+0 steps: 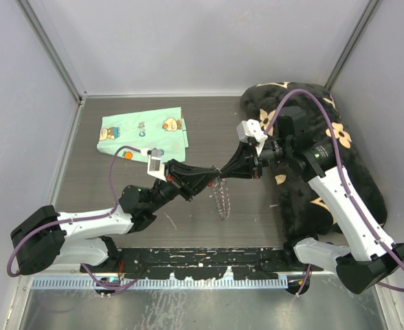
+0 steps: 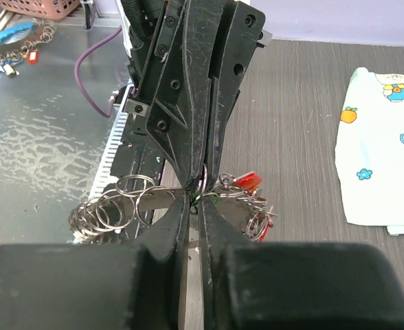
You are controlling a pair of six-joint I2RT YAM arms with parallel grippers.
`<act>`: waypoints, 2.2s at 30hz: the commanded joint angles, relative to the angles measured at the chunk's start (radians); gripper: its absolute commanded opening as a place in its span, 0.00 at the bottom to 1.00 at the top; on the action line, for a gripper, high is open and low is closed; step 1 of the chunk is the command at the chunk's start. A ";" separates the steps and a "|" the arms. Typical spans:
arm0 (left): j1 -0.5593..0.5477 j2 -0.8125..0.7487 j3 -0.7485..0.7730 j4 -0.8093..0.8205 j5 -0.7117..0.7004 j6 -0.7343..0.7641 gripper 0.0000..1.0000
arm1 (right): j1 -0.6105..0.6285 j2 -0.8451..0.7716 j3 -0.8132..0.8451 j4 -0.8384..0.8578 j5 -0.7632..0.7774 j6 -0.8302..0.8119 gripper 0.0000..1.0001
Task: Remove the keys from the keyring
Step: Remove the key from the keyring.
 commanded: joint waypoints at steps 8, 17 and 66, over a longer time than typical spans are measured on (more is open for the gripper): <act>-0.011 0.001 0.017 0.104 -0.013 0.048 0.00 | 0.004 -0.018 0.016 0.049 0.021 0.038 0.01; -0.010 -0.011 -0.011 0.097 -0.010 0.060 0.16 | 0.003 -0.015 -0.012 0.075 0.006 0.068 0.01; 0.139 -0.235 0.238 -0.888 0.262 0.130 0.58 | 0.111 0.172 0.164 -0.373 0.199 -0.317 0.01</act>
